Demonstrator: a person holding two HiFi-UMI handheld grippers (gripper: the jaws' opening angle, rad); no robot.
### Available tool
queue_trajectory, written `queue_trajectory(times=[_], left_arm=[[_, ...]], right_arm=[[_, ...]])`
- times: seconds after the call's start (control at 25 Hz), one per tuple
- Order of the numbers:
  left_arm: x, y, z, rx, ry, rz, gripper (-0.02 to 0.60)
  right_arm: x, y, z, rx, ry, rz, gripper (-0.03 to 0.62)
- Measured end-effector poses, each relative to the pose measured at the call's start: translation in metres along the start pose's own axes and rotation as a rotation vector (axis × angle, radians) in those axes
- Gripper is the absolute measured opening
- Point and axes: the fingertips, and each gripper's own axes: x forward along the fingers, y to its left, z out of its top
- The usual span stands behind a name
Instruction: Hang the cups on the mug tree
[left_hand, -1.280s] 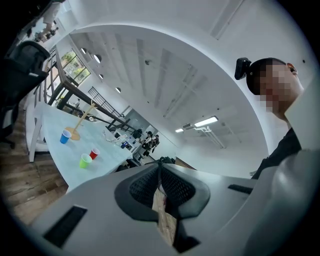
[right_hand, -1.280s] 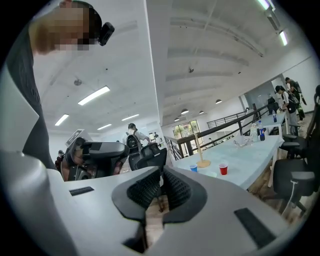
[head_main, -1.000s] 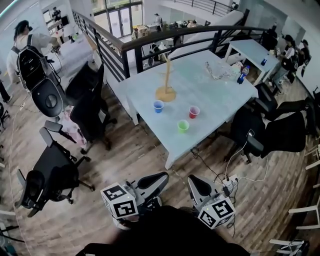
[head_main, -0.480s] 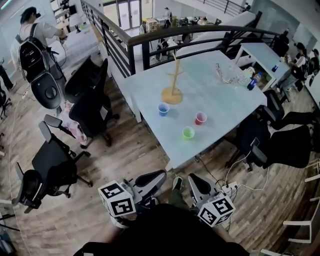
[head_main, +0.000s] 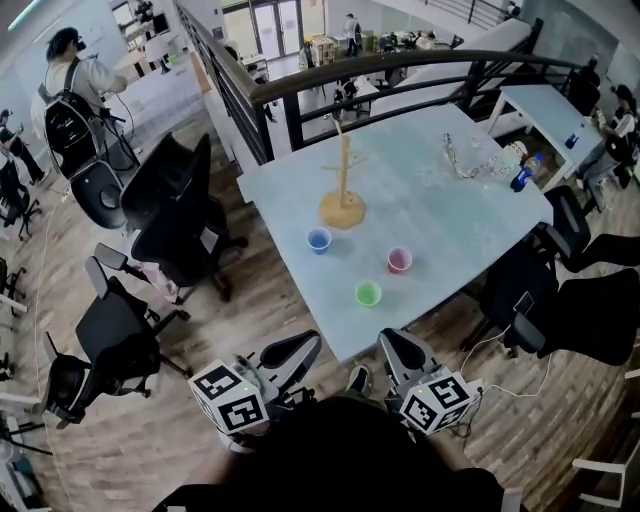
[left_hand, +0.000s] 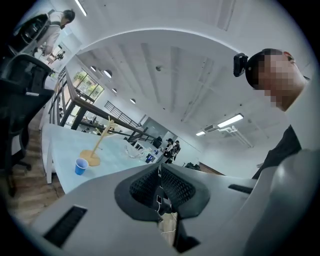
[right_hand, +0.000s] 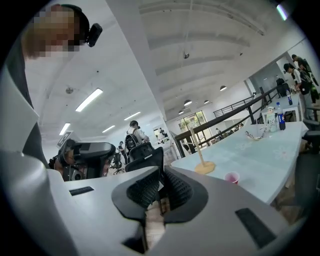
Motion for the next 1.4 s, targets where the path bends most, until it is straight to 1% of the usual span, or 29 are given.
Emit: queue_trajectory(times=[0.16,0.28,0.4,0.44,0.52,0.56,0.64,0.72,0.88,0.96,1.08,1.2,1.4], left_arm=[[0.029,0.013,0.005,-0.004,-0.007,0.063,0.028],[0.044,0.02,0.005,-0.003,-0.01,0.108,0.028],[0.054,0.027,0.004,0.001,-0.007,0.152,0.028],[0.058,0.028,0.004,0.002,-0.006,0.166,0.028],[0.064,0.03,0.004,0.002,-0.005,0.191,0.028],[0.066,0.03,0.005,0.001,-0.007,0.204,0.028],[0.071,0.033,0.005,-0.006,-0.009,0.227,0.028],[0.075,0.035,0.004,-0.013,-0.009,0.245,0.028],[0.082,0.04,-0.006,-0.041,-0.003,0.264,0.028],[0.082,0.043,-0.01,-0.054,-0.003,0.268,0.028],[0.079,0.051,-0.016,-0.079,-0.011,0.279,0.028],[0.079,0.059,-0.016,-0.089,-0.011,0.282,0.028],[0.082,0.059,-0.01,-0.054,0.008,0.266,0.028]], right_arm=[[0.013,-0.049,-0.004,0.036,0.036,0.014,0.043],[0.026,-0.081,-0.015,0.053,0.063,0.029,0.044],[0.041,-0.108,-0.032,0.021,0.119,0.034,0.047],[0.046,-0.116,-0.04,0.0,0.146,0.034,0.061],[0.056,-0.132,-0.055,-0.044,0.208,0.035,0.134],[0.06,-0.138,-0.064,-0.067,0.24,0.037,0.156],[0.071,-0.149,-0.081,-0.116,0.301,0.041,0.185],[0.081,-0.16,-0.101,-0.148,0.365,0.046,0.199],[0.096,-0.187,-0.152,-0.122,0.492,0.046,0.205],[0.104,-0.198,-0.17,-0.157,0.524,0.029,0.227],[0.117,-0.208,-0.19,-0.242,0.556,0.013,0.258],[0.135,-0.215,-0.201,-0.287,0.574,0.007,0.275],[0.158,-0.218,-0.204,-0.316,0.579,0.003,0.284]])
